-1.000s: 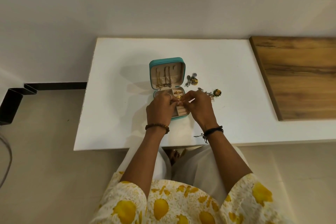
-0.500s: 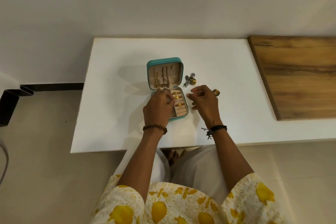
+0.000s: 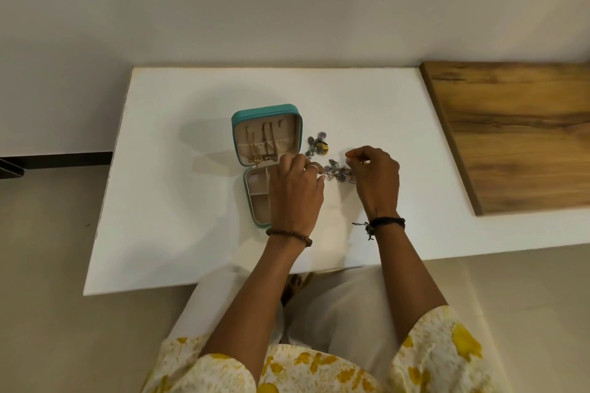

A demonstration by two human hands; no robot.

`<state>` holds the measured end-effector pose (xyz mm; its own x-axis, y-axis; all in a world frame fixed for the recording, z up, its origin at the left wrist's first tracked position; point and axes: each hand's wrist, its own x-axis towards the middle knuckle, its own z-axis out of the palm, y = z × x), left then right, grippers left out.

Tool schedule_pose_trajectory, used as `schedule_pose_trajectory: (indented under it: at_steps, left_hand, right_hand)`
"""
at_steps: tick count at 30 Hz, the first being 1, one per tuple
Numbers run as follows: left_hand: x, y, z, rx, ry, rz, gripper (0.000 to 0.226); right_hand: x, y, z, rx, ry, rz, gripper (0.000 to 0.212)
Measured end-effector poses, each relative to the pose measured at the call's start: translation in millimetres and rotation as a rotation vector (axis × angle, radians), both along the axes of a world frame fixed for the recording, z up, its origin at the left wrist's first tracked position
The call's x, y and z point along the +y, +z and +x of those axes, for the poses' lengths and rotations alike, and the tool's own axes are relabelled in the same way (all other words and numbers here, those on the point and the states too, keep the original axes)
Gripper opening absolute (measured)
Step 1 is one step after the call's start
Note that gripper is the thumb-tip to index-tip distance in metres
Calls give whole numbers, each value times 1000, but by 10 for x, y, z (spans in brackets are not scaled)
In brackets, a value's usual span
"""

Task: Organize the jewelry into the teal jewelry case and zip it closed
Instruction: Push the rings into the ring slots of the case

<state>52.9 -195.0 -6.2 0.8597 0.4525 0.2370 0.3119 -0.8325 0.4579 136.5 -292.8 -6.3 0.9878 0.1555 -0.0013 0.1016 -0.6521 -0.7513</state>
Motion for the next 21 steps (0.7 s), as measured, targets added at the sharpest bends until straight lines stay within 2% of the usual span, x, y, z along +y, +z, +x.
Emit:
schedule_pose_trajectory:
  at_steps: [5,9,16,21]
  left_hand:
    - [45,32,-1,-8,23,-54,12]
    - [121,92,-13,-52,110,-164,15]
    - [275,151,-46,-90,243,-434,17]
    - [370,144,-83,-118,317,-517,18]
  right_hand:
    - [192,-89,91,-10,150,-144,18]
    - [340,-131,138,-43,175,-286,27]
    - [366,-134,186,-49,185,-262,17]
    - [345,-122,153,-47,191,-227,9]
